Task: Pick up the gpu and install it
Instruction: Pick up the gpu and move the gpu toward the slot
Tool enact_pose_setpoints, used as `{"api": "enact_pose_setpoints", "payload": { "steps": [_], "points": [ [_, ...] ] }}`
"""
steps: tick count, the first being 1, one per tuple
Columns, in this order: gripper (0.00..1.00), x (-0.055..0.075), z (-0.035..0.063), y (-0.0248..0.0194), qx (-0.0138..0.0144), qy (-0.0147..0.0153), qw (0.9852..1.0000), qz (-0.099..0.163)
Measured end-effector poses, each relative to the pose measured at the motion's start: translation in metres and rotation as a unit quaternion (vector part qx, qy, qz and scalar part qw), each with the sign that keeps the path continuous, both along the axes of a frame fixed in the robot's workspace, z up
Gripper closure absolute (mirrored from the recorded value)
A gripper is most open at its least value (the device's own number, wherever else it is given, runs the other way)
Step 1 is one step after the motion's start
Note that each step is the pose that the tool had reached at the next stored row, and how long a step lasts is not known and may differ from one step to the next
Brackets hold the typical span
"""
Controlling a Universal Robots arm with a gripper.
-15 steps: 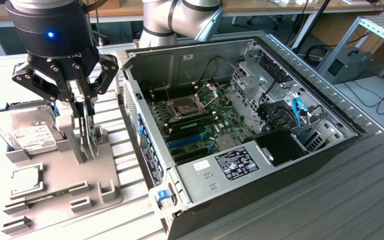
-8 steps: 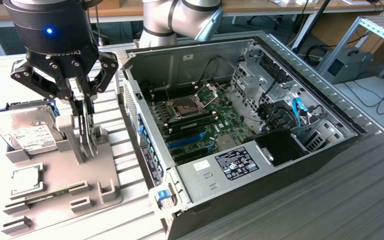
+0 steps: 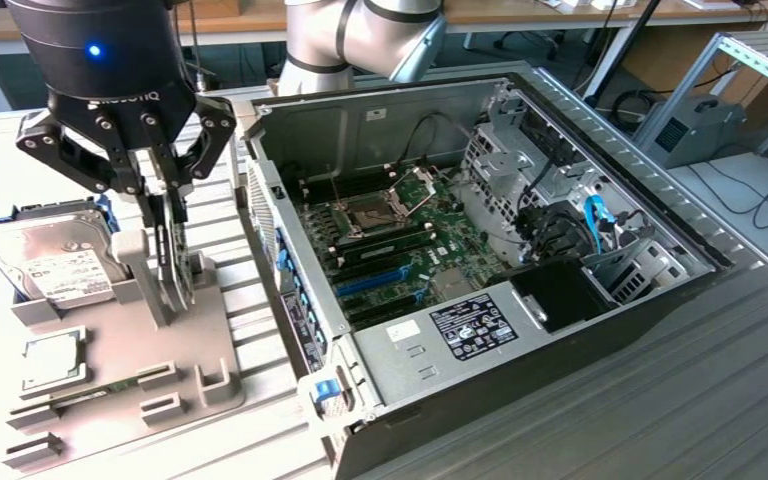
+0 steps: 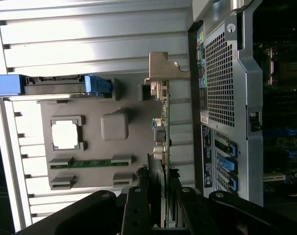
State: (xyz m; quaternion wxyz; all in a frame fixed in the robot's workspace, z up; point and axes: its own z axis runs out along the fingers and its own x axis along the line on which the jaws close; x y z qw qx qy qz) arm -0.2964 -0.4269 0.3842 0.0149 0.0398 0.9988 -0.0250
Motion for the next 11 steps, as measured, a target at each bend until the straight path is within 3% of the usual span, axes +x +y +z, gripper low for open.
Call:
{"api": "enact_pose_setpoints", "payload": {
  "steps": [11],
  "points": [
    [0.74, 0.0, 0.0062, 0.0, 0.0, 0.0, 1.0, 0.0]
  ]
}}
